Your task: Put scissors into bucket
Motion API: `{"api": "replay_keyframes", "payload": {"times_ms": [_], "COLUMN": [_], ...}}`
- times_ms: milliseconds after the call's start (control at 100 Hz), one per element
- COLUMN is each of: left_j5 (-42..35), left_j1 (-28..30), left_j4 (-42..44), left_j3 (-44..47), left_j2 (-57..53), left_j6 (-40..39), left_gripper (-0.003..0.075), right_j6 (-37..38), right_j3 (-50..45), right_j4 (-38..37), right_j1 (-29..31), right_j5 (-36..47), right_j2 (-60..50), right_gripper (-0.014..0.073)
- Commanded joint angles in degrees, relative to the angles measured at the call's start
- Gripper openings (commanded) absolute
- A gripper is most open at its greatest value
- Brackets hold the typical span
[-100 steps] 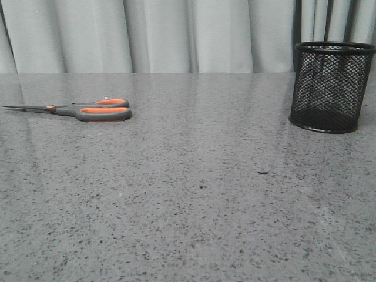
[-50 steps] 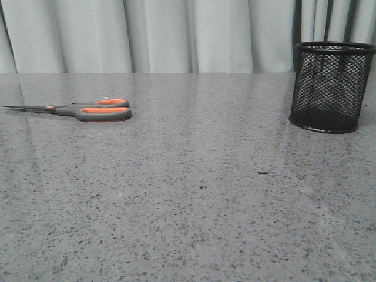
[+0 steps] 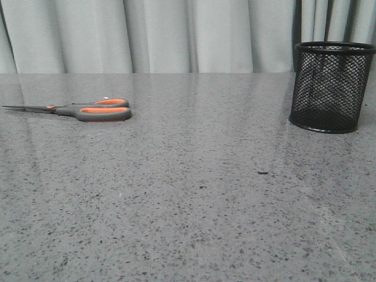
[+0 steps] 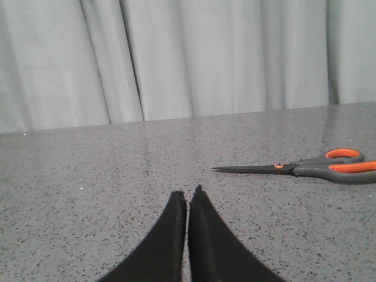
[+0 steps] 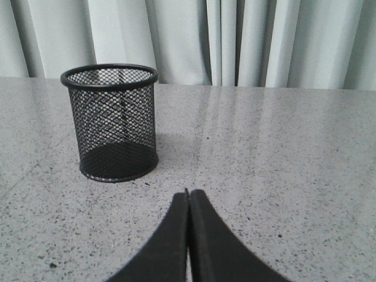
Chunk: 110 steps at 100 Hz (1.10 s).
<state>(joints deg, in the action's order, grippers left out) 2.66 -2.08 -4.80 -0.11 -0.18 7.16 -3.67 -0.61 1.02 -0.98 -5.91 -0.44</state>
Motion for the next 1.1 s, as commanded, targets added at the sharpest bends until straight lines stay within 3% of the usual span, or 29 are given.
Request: {"api": "replay_keyframes", "payload": {"times_ms": [0, 380, 600, 1090], "left_j5": [-4.2, -4.2, -4.2, -4.1], "left_j1": [0.2, 0.2, 0.2, 0.2], "left_j4": [-2.2, -9.8, -19.6, -22.7], "left_j3": [1.0, 1.0, 1.0, 1.0], "left_j2": [-1.4, -1.4, -1.4, -1.4], "left_j6": [-0.6, -0.6, -0.6, -0.6], "left_gripper": [-0.0020, -0.0020, -0.0020, -0.0020], "right_j6": [0.0, 0.0, 0.0, 0.0], "right_j3": [-1.5, -1.5, -1.5, -1.5], "right_j4": [0.4, 8.2, 14.0, 18.7], "right_j1": [0.3, 0.3, 0.3, 0.3], "right_j5": [5.3, 5.5, 5.9, 6.2], "right_j2": [-1.1, -1.1, -1.1, -1.1], "right_gripper": [-0.0069, -0.0069, -0.0069, -0.0069]}}
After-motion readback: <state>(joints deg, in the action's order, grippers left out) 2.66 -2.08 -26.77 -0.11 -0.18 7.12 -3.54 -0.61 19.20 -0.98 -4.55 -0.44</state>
